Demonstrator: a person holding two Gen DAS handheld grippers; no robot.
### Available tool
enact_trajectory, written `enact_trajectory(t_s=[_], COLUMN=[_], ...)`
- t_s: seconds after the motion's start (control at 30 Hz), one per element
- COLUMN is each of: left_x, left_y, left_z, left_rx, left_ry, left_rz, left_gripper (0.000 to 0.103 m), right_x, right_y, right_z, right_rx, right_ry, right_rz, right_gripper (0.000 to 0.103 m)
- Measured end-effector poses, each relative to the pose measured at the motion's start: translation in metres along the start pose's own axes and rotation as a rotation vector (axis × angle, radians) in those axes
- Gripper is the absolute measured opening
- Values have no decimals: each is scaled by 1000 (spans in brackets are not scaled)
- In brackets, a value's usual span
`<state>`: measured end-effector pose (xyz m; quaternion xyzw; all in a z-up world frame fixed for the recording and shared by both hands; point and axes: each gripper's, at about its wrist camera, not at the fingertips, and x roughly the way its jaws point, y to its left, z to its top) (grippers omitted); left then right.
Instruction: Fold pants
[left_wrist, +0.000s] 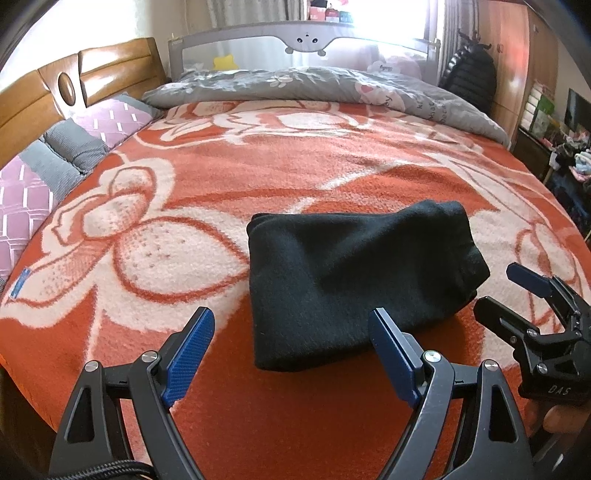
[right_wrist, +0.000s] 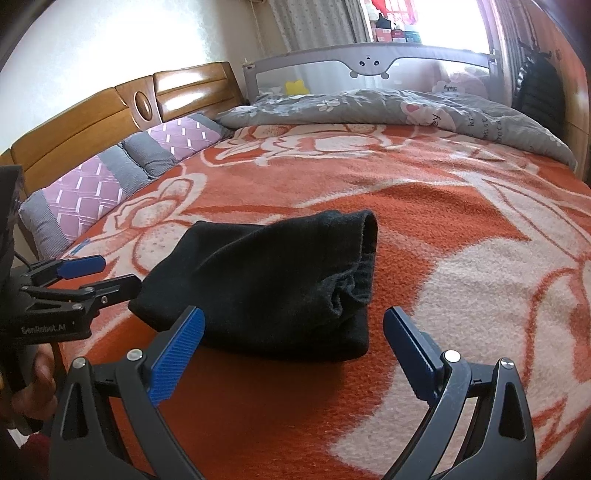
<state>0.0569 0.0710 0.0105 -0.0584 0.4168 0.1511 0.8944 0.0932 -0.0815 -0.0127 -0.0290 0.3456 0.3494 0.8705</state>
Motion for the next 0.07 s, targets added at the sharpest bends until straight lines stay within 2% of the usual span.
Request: enact_trajectory(t_s=[0.07], left_x=[-1], left_y=[1], left_z=[1], left_rx=[-1], left_ry=[0], left_rz=[4], left_gripper=[86], right_x=[-2], right_y=[-1], right_z=[1], right_rx=[0], right_ry=[-6], right_rz=[2], right_gripper=[98])
